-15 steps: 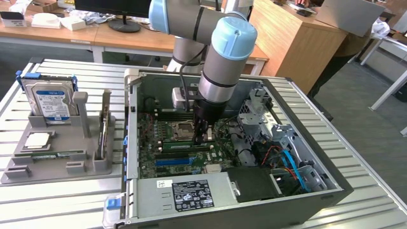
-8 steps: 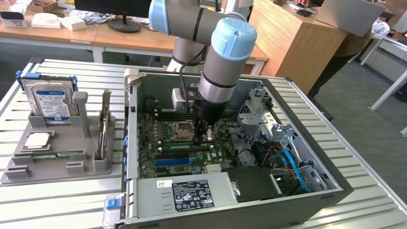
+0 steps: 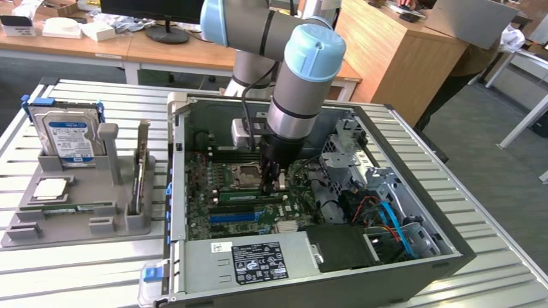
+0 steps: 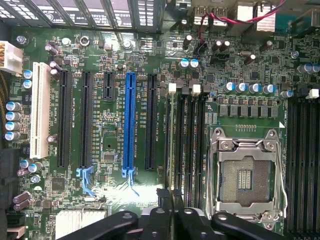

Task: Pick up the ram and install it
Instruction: 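Insert the ram into the slot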

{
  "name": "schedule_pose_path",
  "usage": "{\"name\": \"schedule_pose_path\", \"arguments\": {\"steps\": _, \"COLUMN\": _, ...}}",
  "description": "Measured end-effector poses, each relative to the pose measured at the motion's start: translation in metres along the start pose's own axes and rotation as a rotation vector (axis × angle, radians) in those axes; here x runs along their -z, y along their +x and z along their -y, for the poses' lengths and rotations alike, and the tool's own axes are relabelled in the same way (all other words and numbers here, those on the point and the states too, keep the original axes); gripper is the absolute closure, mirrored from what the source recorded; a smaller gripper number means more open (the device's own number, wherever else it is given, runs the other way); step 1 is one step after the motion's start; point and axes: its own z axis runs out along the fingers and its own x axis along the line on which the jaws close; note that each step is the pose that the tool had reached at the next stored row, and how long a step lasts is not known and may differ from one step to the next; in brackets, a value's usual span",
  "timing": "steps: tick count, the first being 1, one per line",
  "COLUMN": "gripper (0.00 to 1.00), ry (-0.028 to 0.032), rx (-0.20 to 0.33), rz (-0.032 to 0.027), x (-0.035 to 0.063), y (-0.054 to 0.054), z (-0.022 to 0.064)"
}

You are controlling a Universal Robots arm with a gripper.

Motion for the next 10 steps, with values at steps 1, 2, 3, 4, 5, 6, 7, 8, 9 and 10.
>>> {"name": "schedule_pose_path", "arguments": {"steps": 1, "gripper": 0.82, "ry": 0.0000, "rx": 0.000, "rz": 0.0000, "x": 0.0000, "y": 0.0000, "z": 0.0000}}
{"name": "schedule_pose_path", "arguments": {"steps": 2, "gripper": 0.82, "ry": 0.0000, "rx": 0.000, "rz": 0.0000, "x": 0.0000, "y": 0.0000, "z": 0.0000}}
{"name": "schedule_pose_path", "arguments": {"steps": 3, "gripper": 0.75, "ry": 0.0000, "rx": 0.000, "rz": 0.0000, "x": 0.0000, "y": 0.0000, "z": 0.0000}}
{"name": "schedule_pose_path", "arguments": {"steps": 4, "gripper": 0.75, "ry": 0.0000, "rx": 0.000, "rz": 0.0000, "x": 0.0000, "y": 0.0000, "z": 0.0000}}
{"name": "schedule_pose_path", "arguments": {"steps": 5, "gripper": 0.75, "ry": 0.0000, "rx": 0.000, "rz": 0.0001, "x": 0.0000, "y": 0.0000, "z": 0.0000}}
{"name": "schedule_pose_path", "arguments": {"steps": 6, "gripper": 0.75, "ry": 0.0000, "rx": 0.000, "rz": 0.0000, "x": 0.0000, "y": 0.0000, "z": 0.0000}}
{"name": "schedule_pose_path", "arguments": {"steps": 7, "gripper": 0.75, "ry": 0.0000, "rx": 0.000, "rz": 0.0000, "x": 0.0000, "y": 0.0000, "z": 0.0000}}
{"name": "schedule_pose_path", "arguments": {"steps": 8, "gripper": 0.75, "ry": -0.0001, "rx": 0.000, "rz": 0.0000, "x": 0.0000, "y": 0.0000, "z": 0.0000}}
{"name": "schedule_pose_path", "arguments": {"steps": 9, "gripper": 0.75, "ry": 0.0000, "rx": 0.000, "rz": 0.0000, "x": 0.0000, "y": 0.0000, "z": 0.0000}}
{"name": "schedule_pose_path", "arguments": {"steps": 10, "gripper": 0.75, "ry": -0.0001, "rx": 0.000, "rz": 0.0000, "x": 0.0000, "y": 0.0000, "z": 0.0000}}
